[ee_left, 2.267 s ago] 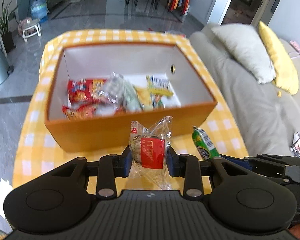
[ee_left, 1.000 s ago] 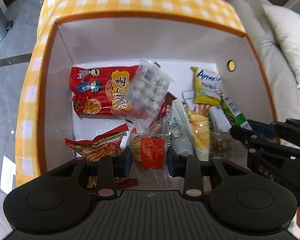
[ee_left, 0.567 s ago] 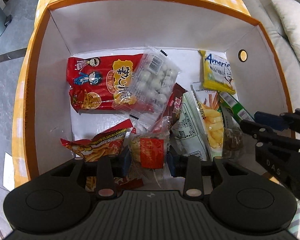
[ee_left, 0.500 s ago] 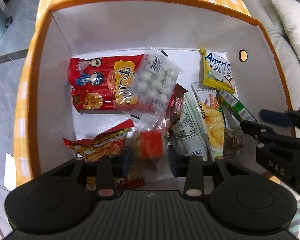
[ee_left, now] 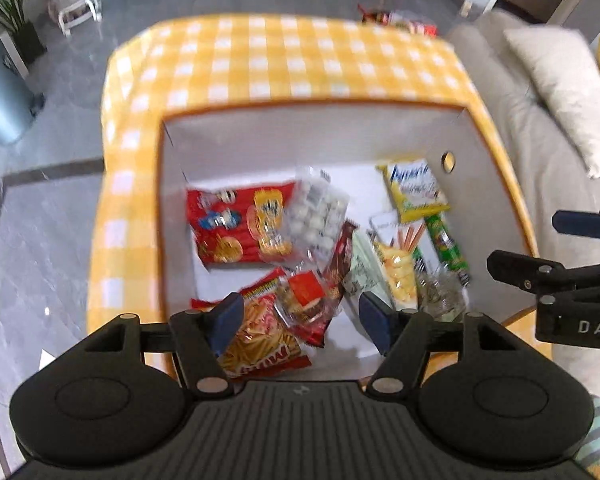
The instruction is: Organize snacks
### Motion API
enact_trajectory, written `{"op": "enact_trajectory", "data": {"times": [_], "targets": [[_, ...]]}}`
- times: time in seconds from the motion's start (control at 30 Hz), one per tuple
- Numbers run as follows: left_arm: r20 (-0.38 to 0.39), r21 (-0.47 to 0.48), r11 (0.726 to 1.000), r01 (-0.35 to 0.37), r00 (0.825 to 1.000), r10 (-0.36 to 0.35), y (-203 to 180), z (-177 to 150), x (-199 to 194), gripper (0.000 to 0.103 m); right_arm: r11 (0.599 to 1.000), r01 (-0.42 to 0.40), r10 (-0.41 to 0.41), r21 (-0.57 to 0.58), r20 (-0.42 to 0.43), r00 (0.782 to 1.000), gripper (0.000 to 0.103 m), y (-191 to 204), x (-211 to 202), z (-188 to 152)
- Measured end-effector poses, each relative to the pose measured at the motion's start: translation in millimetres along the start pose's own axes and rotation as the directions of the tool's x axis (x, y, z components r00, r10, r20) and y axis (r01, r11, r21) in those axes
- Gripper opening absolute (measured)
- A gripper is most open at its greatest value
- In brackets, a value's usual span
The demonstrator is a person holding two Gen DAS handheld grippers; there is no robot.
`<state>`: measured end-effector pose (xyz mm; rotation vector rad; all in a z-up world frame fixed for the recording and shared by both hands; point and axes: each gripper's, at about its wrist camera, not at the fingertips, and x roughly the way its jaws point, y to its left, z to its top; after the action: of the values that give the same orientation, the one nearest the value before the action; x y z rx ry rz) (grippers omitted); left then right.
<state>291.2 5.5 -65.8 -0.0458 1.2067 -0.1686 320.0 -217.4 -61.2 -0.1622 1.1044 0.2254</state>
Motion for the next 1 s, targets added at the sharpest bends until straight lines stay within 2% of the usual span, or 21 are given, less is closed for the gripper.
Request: {"op": "enact_trajectory", "data": {"times": [0.1, 0.17, 0.27, 0.37, 0.5, 0.63, 0.7, 0.8, 0.87, 1.0], "targets": [[0.093, 0.007, 1.0, -0.012, 0.996, 0.011, 2.2, -2.2, -29.8, 0.082, 0.998, -0.039, 0.036, 0.04, 0.069, 0.997, 0.09, -1.1, -29.4, -1.5], [0.18, 0.028, 0.999, -0.028, 0.983, 0.023, 2.4, -7.5, -53.2, 0.084, 0.995, -0.069, 0.061, 0.066, 0.116, 0.991, 0.093, -1.3, -48.4, -4.5], [0.312, 0.09, 0.993, -0.079, 0.949, 0.047, -1.3, -20.2, -84.9, 0.088, 0.99, -0.108, 0.09, 0.094, 0.18, 0.98, 0.094, 0.4, -74.8, -13.7], [0.4, 0.169, 0.975, -0.145, 0.914, 0.067, -8.5, -34.7, -112.3, 0.089, 0.986, -0.13, 0.102, 0.106, 0.235, 0.967, 0.095, 4.7, -97.8, -26.5], [0.46, 0.208, 0.964, -0.168, 0.886, 0.055, -11.0, -55.8, -140.5, 0.097, 0.984, -0.142, 0.103, 0.107, 0.31, 0.945, 0.099, 12.3, -124.1, -50.2], [0.486, 0.187, 0.977, -0.101, 0.874, -0.002, -5.7, -77.9, -161.6, 0.099, 0.984, -0.136, 0.085, 0.113, 0.372, 0.924, 0.099, 21.5, -141.2, -78.7], [0.485, 0.167, 0.984, -0.066, 0.874, -0.023, -1.8, -86.6, -168.2, 0.099, 0.984, -0.133, 0.077, 0.119, 0.394, 0.916, 0.099, 26.1, -147.6, -93.6], [0.519, 0.126, 0.992, -0.031, 0.854, -0.039, 3.9, -103.7, -178.2, 0.099, 0.98, -0.139, 0.067, 0.143, 0.425, 0.903, 0.099, 30.3, -155.2, -114.5], [0.544, 0.116, 0.992, -0.053, 0.839, -0.019, 3.2, -115.1, -182.8, 0.099, 0.976, -0.148, 0.064, 0.159, 0.439, 0.896, 0.099, 32.9, -157.5, -127.0], [0.585, 0.1, 0.975, -0.2, 0.804, 0.105, -8.3, -133.7, -181.1, 0.099, 0.977, -0.128, 0.036, 0.172, 0.46, 0.887, 0.099, 42.0, -159.8, -147.9]]}}
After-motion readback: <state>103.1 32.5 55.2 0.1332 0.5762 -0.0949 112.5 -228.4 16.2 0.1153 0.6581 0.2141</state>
